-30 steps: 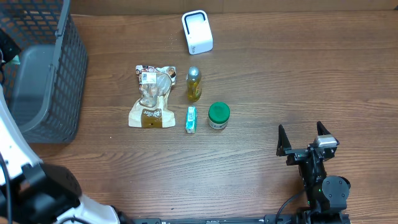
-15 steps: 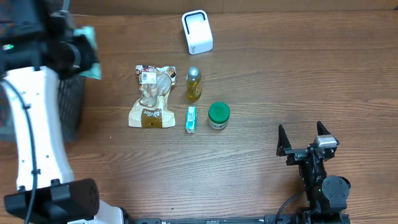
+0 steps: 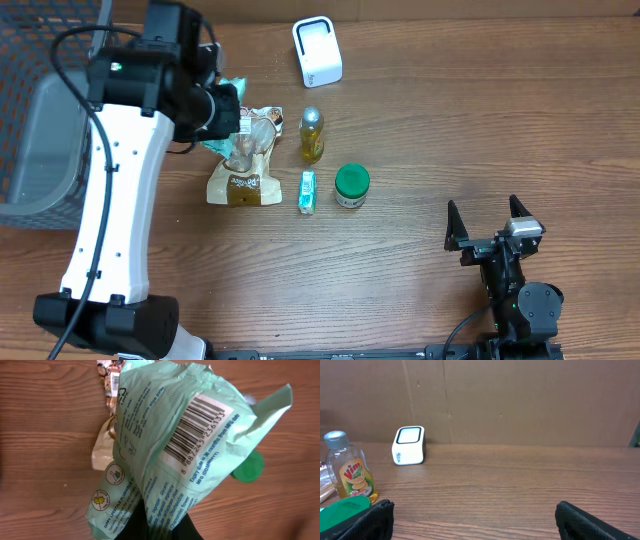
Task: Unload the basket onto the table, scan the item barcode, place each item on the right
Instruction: 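Lift the wipes pack and carry it toward the table center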
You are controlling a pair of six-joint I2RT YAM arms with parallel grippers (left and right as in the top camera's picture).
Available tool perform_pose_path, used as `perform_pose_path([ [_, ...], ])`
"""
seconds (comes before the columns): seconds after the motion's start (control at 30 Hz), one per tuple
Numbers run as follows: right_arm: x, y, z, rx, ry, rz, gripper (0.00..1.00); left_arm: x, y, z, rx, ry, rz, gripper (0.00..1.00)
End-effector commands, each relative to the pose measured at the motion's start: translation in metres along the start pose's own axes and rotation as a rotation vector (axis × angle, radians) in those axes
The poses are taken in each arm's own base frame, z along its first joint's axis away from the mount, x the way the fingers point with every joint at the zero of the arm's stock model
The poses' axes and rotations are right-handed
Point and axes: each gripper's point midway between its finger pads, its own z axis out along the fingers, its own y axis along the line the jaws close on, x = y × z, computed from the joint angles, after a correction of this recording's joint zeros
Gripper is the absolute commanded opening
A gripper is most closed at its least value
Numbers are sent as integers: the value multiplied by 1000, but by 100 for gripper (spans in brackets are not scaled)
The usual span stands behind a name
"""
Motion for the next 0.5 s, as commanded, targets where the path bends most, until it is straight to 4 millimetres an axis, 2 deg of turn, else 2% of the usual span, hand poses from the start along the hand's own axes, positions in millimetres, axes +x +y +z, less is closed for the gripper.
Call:
perform_pose_path([
  [0.0,4,1,0,-3,3,-1,100,-5,16,0,-127,-32,-34,4],
  [0.3,4,1,0,-3,3,-1,100,-6,16,2,-131,-32,-69,4],
  [0.47,4,1,0,-3,3,-1,100,1,17,17,-143,14,-87,4],
])
